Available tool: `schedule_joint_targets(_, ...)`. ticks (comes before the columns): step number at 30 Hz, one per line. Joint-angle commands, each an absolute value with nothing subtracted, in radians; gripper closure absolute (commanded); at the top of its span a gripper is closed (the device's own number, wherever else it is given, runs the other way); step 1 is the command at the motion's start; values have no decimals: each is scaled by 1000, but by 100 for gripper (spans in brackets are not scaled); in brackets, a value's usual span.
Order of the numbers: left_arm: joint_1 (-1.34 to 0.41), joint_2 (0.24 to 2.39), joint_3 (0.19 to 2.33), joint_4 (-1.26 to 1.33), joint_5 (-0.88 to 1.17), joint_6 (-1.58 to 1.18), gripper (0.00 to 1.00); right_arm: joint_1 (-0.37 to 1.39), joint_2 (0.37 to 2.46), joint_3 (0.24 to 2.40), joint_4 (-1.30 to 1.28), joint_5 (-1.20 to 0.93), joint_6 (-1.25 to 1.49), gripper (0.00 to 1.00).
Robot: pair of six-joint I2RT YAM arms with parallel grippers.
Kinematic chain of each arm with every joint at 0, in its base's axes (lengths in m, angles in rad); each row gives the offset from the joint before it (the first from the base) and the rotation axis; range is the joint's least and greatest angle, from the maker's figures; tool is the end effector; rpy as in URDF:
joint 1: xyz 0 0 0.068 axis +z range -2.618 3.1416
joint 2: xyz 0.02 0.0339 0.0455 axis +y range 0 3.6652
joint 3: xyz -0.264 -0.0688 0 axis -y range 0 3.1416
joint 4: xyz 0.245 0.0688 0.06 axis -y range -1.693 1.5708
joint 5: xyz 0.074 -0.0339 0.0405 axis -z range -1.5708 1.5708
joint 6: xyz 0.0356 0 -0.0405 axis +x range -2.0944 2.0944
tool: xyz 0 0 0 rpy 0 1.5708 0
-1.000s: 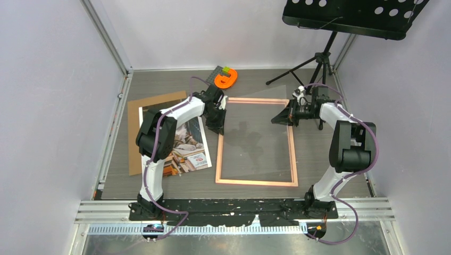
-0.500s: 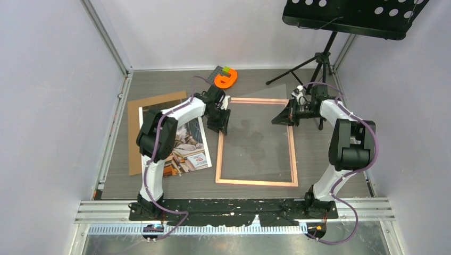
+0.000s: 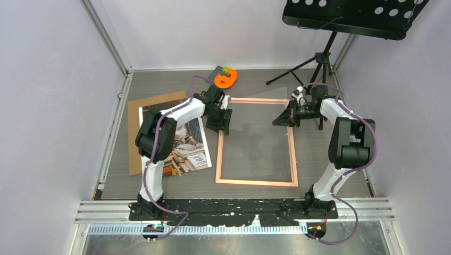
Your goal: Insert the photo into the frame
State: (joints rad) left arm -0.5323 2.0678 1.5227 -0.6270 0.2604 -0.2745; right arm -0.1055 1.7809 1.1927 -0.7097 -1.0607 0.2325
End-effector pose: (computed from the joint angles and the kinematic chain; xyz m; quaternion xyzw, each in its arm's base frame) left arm 0.3646 -0.2254 0.1699 0.1504 0.9605 -0.1941 0.1306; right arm 0.3382 -0.0046 0.1977 0.0759 0.8540 0.5076 0.0853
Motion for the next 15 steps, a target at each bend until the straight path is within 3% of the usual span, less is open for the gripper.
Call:
schedule_joint_targets(1,-520,1980,1508,-587,245,-252,40,-115,1773,1226,-746,-1094,200,94)
schedule_joint_targets(15,-491,1935,1483,-570,225,-248,35,-116,1795,1206,-710,-1093,208,94)
